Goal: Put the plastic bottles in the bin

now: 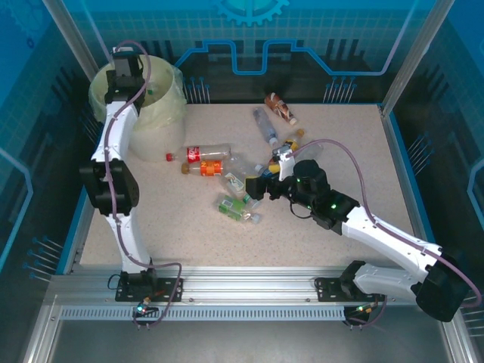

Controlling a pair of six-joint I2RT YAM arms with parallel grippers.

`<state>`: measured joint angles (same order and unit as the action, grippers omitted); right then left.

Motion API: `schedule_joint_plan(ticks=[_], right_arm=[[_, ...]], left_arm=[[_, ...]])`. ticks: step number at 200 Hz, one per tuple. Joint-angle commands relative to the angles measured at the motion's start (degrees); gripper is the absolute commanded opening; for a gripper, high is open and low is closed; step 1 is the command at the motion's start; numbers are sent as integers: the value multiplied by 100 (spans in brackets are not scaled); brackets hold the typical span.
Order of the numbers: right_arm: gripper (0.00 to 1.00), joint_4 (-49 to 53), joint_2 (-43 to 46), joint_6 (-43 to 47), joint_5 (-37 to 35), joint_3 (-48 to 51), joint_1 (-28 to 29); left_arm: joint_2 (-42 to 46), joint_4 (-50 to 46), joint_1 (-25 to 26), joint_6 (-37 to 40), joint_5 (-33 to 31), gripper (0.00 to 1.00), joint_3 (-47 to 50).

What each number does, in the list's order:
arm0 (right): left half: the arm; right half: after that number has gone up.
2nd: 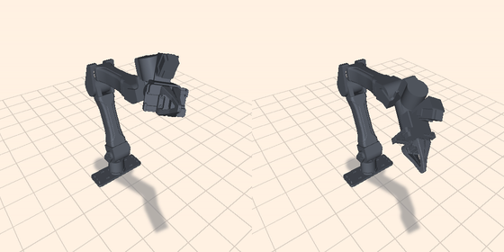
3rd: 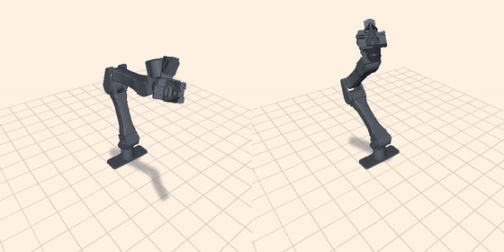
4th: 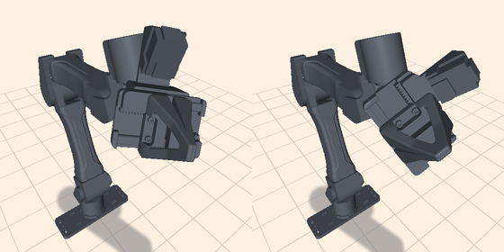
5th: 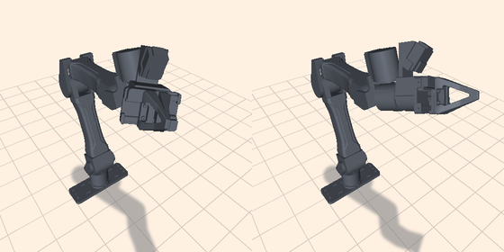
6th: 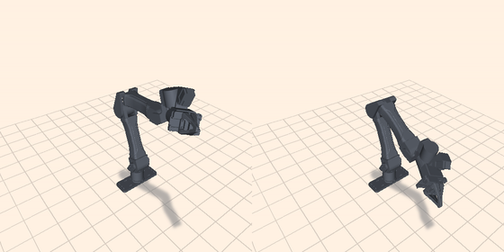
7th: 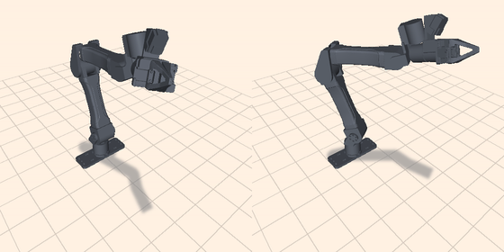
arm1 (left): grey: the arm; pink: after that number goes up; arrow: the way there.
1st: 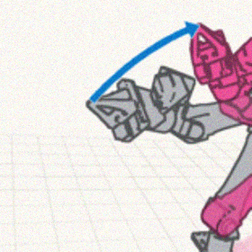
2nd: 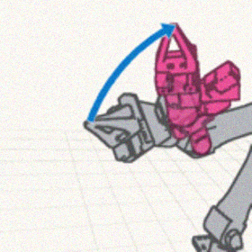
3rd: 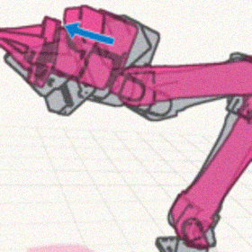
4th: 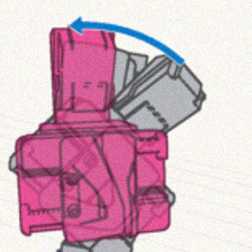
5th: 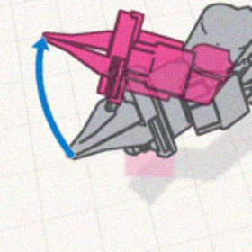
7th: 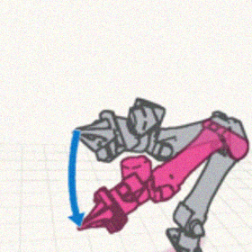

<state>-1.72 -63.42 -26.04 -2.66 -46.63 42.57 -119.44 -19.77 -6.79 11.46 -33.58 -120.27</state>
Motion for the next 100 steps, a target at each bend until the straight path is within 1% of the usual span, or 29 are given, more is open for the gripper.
schedule_joint_plan(ticks=[1, 40, 64, 83, 100], right_arm=[[100, 171, 49, -58, -101, -197, -65], [100, 250, 40, -51, -109, -214, -71], [100, 268, 36, -33, -137, -206, -64], [100, 294, 23, 2, -139, -232, -65], [100, 328, 7, 11, -139, -250, -64]], left_arm=[[-256, -360, -75, 438, -670, 53, -598], [-724, -799, -136, 401, -924, 56, -1182], [-980, -1116, -192, 358, -972, 61, -1468], [-1025, -1260, -200, 239, -954, 68, -1497], [-1038, -1403, -200, 58, -915, 72, -1564]])
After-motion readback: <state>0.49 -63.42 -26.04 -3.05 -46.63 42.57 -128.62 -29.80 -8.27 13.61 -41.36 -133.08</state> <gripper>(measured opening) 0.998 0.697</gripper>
